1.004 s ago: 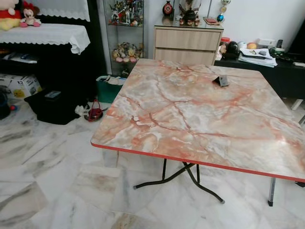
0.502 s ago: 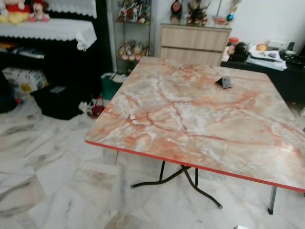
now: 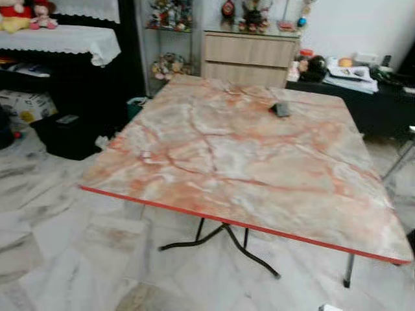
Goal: Hang hanger
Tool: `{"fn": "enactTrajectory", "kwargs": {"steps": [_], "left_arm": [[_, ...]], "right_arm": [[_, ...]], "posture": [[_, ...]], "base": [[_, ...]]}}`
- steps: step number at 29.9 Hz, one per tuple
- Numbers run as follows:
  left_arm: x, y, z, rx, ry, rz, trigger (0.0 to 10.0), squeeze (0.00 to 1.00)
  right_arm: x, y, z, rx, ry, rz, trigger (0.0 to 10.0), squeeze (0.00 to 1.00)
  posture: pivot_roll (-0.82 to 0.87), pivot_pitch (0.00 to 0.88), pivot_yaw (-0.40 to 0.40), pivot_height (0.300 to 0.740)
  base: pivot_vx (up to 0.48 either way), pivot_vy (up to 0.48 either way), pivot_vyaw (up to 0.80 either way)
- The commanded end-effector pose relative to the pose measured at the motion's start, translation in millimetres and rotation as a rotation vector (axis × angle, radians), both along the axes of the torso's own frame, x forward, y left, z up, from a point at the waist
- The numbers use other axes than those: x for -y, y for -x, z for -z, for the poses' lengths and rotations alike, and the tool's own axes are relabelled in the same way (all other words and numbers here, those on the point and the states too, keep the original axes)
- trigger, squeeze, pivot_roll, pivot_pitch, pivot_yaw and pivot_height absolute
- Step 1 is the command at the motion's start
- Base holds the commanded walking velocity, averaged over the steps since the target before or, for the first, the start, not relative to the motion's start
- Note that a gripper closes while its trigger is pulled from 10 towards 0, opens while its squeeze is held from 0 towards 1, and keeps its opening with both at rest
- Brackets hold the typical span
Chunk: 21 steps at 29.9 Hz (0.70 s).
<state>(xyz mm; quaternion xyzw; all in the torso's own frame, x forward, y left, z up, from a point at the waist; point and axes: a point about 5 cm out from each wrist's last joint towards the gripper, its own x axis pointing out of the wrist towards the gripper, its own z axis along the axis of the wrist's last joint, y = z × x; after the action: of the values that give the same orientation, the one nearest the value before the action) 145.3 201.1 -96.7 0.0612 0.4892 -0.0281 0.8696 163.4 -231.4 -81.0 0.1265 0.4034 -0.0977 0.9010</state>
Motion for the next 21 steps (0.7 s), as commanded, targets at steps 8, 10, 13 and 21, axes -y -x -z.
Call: {"fn": "enactTrajectory", "kwargs": {"steps": [8,10,13,21], "left_arm": [[-7.9,4.7,0.6,-0.019,-0.019,-0.003,10.0,0.0],[-8.1,4.9,0.7,-0.019,-0.019,-0.009,10.0,0.0],[-8.4,5.1,0.7,-0.02,-0.018,-0.014,10.0,0.0],[-9.5,5.7,0.8,-0.023,-0.015,-0.027,10.0,0.0]], "right_arm": [[-3.1,-2.4,-0.2,0.002,-0.003,-0.005,10.0,0.0],[-3.1,-2.2,0.2,-0.015,0.008,-0.034,10.0,0.0],[-2.2,-1.5,0.9,-0.039,0.03,-0.053,10.0,0.0],[-2.7,-0.9,1.6,-0.054,0.038,-0.059,10.0,0.0]], "posture": [[0.08,0.005,-0.011,0.74],[0.08,0.005,-0.01,0.74],[0.08,0.005,-0.01,0.74],[0.07,0.014,-0.005,0.74]], "base": [[0.0,-0.316,-0.29],[0.0,-0.317,0.0],[0.0,-0.312,0.0],[0.0,-0.311,0.0]]}}
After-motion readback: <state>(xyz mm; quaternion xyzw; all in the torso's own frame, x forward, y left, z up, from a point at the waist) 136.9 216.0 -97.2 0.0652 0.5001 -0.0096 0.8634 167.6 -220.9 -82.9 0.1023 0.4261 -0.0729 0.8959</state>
